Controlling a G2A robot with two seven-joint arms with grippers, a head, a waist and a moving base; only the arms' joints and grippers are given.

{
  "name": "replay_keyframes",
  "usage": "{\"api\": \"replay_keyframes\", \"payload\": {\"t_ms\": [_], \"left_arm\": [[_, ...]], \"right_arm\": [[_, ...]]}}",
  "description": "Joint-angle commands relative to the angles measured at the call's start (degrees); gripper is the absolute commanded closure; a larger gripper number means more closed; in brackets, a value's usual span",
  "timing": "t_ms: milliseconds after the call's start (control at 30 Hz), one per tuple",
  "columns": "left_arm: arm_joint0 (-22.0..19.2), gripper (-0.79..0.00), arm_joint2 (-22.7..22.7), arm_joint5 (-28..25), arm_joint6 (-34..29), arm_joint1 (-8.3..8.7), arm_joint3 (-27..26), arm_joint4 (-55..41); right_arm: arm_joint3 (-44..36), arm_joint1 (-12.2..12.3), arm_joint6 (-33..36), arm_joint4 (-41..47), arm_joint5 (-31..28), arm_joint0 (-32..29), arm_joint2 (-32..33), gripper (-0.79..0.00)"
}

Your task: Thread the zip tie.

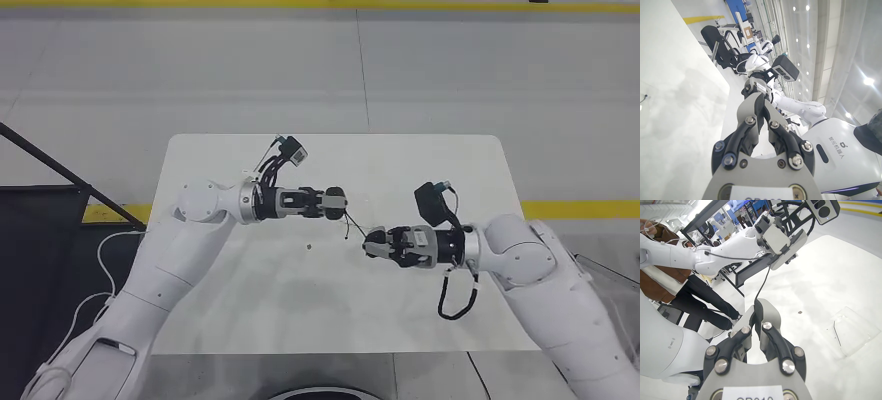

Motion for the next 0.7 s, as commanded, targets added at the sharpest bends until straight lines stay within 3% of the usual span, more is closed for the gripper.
{"api": "replay_keyframes", "payload": {"t_ms": [0,667], "left_arm": [[0.2,0.000,-0.4,0.0,0.1,0.09,-0.1,0.3],[2.7,0.000,-3.9,0.3,1.7,1.06,-1.9,3.3]], "right_arm": [[-0.4,0.2,-0.2,0.6,-0.6,-0.5,0.6,0.000],[-3.2,2.0,-1.6,5.8,-4.6,-4.5,4.6,0.000]]}}
